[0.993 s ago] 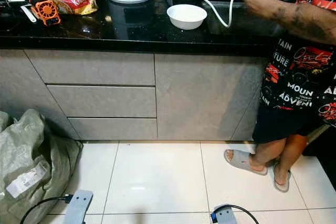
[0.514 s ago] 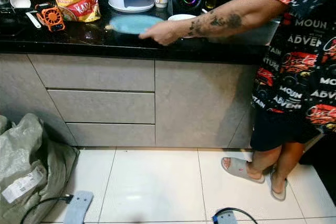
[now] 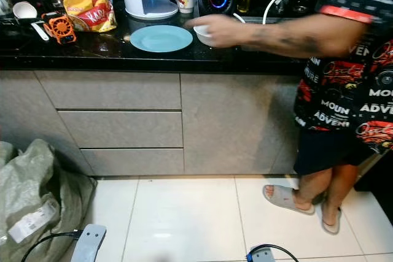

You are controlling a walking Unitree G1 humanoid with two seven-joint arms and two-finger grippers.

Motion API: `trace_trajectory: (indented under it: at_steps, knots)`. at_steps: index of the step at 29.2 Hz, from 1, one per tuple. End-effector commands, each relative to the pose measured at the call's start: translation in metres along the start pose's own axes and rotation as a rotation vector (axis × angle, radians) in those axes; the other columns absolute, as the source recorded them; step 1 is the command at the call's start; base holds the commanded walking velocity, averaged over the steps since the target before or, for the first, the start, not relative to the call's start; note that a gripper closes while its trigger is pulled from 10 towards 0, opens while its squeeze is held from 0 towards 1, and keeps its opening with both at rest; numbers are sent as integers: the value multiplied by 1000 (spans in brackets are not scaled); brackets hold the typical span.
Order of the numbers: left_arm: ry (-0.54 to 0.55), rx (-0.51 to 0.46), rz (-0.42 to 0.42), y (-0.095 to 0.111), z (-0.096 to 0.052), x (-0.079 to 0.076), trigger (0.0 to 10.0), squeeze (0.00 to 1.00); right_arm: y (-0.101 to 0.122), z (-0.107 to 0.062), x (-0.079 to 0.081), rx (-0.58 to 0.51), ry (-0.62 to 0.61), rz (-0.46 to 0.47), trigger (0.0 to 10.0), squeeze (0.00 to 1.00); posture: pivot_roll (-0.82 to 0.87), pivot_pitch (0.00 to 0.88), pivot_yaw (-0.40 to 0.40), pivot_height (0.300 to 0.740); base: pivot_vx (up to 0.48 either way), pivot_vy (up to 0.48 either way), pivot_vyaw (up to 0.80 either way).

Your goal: Kitchen organization

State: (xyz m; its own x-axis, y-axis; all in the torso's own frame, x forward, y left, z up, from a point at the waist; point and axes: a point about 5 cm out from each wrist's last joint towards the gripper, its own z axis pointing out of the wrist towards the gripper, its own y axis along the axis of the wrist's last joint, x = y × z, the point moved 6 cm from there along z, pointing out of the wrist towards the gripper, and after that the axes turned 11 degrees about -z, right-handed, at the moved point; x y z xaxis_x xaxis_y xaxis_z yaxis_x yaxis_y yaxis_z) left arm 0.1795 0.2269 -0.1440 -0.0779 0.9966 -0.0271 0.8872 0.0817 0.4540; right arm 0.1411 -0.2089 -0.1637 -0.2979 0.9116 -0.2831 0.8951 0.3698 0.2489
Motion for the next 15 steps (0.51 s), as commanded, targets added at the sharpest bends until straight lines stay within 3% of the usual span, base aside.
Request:
trace_trajectory:
  at_steps: [1, 6, 15]
  knots:
    - [4, -4, -12, 3, 0, 0, 10000, 0, 2, 0, 1, -2, 13, -29, 10000, 0, 34, 5, -21, 740, 0, 0, 0]
    - [-7, -12, -21, 5, 2, -6, 10000, 0, 2, 0, 0, -1, 14, -41, 10000, 0, 41, 5, -20, 740, 0, 0, 0]
    - [-29, 17, 33, -4, 1, -11, 10000, 0, 3, 0, 1, -9, 16, -31, 10000, 0, 40, 0, -7, 740, 0, 0, 0]
